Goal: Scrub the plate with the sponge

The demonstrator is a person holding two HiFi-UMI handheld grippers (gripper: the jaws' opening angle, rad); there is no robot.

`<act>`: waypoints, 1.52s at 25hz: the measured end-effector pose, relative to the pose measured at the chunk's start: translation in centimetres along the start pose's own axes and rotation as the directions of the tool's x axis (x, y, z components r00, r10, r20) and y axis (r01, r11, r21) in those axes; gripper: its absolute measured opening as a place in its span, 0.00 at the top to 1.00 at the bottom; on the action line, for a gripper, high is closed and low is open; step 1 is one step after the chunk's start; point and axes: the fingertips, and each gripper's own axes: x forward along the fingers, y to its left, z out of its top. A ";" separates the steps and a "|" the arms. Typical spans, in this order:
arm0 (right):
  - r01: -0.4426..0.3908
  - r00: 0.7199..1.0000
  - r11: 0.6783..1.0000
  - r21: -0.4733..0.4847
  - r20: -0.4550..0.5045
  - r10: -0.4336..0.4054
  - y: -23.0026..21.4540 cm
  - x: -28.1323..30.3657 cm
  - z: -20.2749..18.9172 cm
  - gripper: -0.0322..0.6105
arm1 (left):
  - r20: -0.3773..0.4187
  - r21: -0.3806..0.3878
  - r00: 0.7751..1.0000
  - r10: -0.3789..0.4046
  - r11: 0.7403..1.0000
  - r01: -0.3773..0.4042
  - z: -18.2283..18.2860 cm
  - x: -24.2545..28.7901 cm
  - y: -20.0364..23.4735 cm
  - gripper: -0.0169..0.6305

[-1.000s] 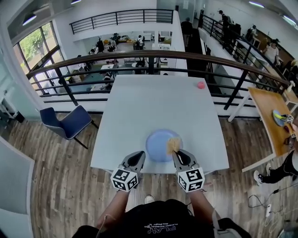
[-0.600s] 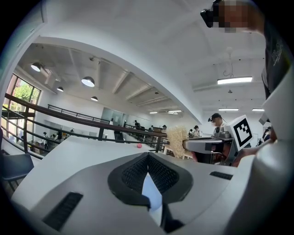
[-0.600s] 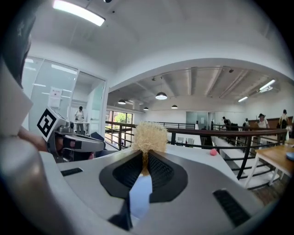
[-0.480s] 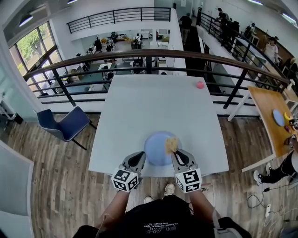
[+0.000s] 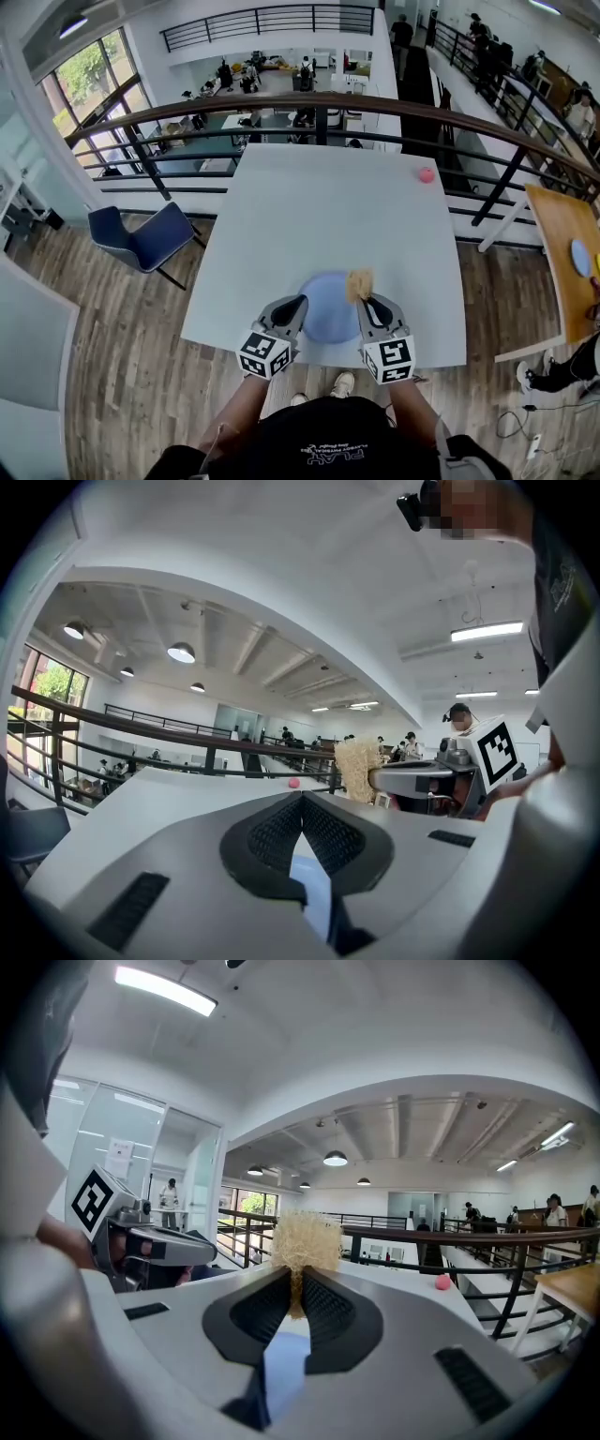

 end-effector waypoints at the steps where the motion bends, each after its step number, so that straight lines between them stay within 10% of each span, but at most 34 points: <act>1: 0.001 1.000 1.000 0.009 -0.002 -0.001 -0.5 0.4 -0.1 0.88 | -0.003 -0.003 1.000 0.011 1.000 -0.011 0.0 0.4 0.3 0.95; 19: -0.193 0.981 0.981 0.032 -0.015 0.194 -3.7 5.5 -0.8 0.88 | -0.023 -0.020 0.989 0.149 0.989 -0.150 -0.3 4.6 2.6 0.95; 38: -0.160 0.979 0.978 0.133 -0.104 0.175 -0.3 8.4 -3.1 0.88 | -0.103 -0.069 0.986 0.130 0.988 -0.137 -3.1 3.8 7.3 0.95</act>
